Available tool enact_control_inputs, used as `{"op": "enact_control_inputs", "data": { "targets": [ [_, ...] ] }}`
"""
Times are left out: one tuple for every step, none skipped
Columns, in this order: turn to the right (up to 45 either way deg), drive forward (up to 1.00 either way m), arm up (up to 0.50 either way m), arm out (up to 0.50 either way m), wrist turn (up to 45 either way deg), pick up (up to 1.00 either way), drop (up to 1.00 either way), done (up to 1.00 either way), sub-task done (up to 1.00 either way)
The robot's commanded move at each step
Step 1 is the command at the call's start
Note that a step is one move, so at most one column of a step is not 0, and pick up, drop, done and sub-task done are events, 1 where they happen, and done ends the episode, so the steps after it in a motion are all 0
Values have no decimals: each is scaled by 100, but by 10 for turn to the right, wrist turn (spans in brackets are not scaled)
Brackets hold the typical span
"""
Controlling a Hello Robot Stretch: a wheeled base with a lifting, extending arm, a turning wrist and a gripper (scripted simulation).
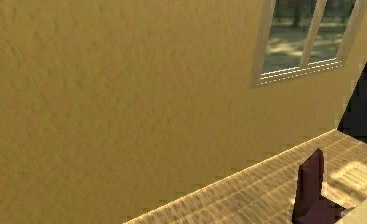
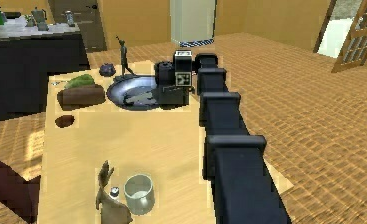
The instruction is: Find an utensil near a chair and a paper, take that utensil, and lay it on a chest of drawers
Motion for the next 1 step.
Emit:
{"op": "enact_control_inputs", "data": {
  "targets": [
    [0, 0, 0, 0, -450, 0, 0, 0, 0]
  ]
}}
